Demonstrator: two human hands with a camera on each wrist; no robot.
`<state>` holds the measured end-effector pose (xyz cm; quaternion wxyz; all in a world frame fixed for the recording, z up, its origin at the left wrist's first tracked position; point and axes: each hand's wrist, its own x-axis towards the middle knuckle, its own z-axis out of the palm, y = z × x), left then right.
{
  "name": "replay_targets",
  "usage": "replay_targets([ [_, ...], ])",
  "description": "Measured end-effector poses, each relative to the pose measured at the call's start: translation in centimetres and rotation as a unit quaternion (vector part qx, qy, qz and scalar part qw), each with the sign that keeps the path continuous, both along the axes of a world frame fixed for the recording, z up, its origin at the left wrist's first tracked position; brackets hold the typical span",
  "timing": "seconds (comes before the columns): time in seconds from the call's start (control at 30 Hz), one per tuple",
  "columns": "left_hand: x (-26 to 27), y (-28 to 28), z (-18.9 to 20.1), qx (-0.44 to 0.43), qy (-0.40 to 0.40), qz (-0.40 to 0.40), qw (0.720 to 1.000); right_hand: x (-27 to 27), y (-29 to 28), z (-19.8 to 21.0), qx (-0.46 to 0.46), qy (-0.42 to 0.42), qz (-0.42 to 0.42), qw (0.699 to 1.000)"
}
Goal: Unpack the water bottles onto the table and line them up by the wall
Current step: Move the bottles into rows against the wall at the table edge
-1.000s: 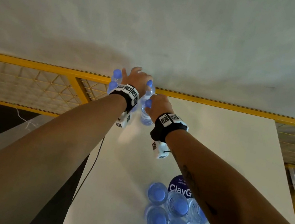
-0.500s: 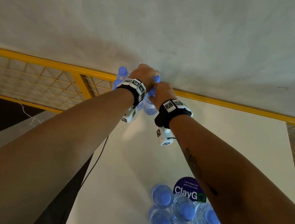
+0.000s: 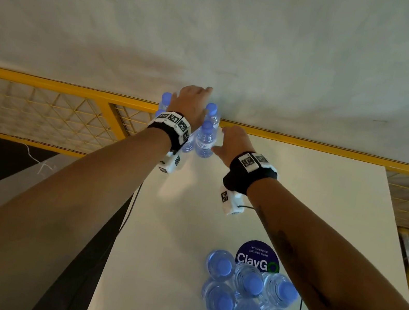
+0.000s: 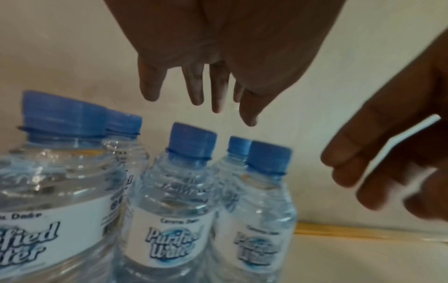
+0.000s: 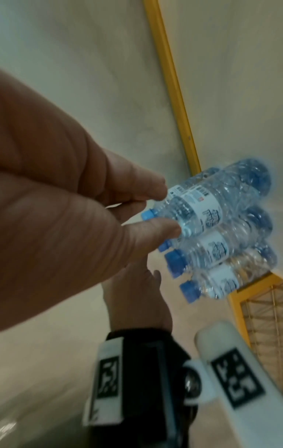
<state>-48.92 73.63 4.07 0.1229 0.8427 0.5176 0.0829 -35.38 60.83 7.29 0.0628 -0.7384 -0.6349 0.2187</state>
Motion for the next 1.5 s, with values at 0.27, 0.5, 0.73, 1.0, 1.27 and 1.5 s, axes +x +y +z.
replay_targets([
  [0.27,-1.3,-14.0,0.7,-0.037,-0.157,-0.151,0.975,-0.3,-13.4,-0.4,-0.071,0.06,0.057,0.994],
  [0.5,-2.5,-26.5,0.4,-0.23,-0.057,-0.221,0.946,-2.7,-24.7,2.7,-0.135,-0.015,0.134,0.982],
  [0.73,-2.8,-32.7,-0.3,-0.236,-0.005,-0.196,0.952,-5.3,-30.9,1.9,-0.103,-0.124,0.145,0.976],
  [1.0,-2.7,-34.0,-1.3,-0.115,0.035,-0.152,0.981,-5.4,-31.8,0.2,-0.074,-0.163,0.161,0.97],
  [1.27,-1.3,-27.4,1.7,-0.022,0.038,-0.148,0.988,-2.0,-26.1,1.7,-0.035,-0.029,0.09,0.995],
  [1.5,2.9,-16.7,3.9,0.034,0.063,-0.148,0.986,0.8,-16.0,2.3,0.004,-0.028,0.033,0.999],
])
